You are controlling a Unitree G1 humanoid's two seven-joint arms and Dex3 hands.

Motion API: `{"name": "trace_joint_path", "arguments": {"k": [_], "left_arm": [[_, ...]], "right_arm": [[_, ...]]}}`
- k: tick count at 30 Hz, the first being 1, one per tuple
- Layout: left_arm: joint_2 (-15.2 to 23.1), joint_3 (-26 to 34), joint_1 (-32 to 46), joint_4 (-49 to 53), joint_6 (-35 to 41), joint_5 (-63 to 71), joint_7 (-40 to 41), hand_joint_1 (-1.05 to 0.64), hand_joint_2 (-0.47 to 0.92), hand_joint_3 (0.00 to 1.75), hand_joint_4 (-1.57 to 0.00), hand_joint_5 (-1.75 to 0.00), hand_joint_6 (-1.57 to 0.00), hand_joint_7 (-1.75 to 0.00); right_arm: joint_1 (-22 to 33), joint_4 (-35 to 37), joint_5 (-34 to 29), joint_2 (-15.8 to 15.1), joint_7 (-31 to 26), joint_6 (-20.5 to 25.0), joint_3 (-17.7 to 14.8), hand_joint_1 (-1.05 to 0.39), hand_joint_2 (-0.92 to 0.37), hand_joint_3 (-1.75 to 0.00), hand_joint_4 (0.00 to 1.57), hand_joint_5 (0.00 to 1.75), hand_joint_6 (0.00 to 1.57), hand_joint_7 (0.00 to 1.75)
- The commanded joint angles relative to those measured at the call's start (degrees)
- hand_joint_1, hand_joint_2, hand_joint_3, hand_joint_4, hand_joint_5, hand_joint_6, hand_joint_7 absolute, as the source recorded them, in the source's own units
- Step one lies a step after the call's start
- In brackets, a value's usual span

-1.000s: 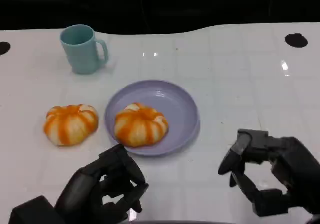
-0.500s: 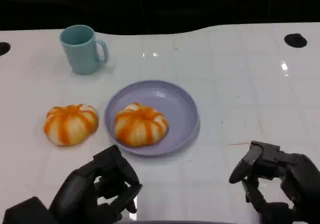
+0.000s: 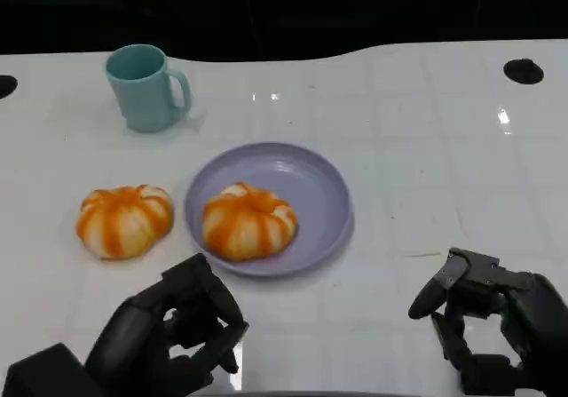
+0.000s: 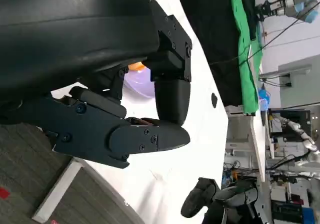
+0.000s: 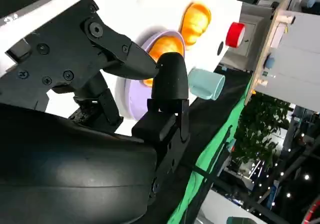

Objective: Grasp the bread from the table and place it into the plate.

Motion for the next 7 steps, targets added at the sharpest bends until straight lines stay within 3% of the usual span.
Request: {"name": "trace_joint_path", "arguments": {"k": [1,7], "left_arm": [[0.66,0.08,0.0,0.22,-0.5,-0.04,-0.38,-0.5,0.92,0.41,-0.67,-1.75,-0.48,-1.71],[0.88,0.06,-0.12,0.49,-1.24,0.3,-0.58,-0.51,0.92,0.41,-0.67,-1.75,-0.48,-1.71]], "right_arm": [[-0.06,0.88,-0.62,-0.2,-0.92,-1.66,-0.98,-0.21,-0.42,-1.18,0.91,1.75,0.81,1.4],[-0.2,1.13,-0.4,-0.27,-0.74,-1.83,-0.95,-0.17,-0.41,-1.18,0.94,1.75,0.82,1.41]]}}
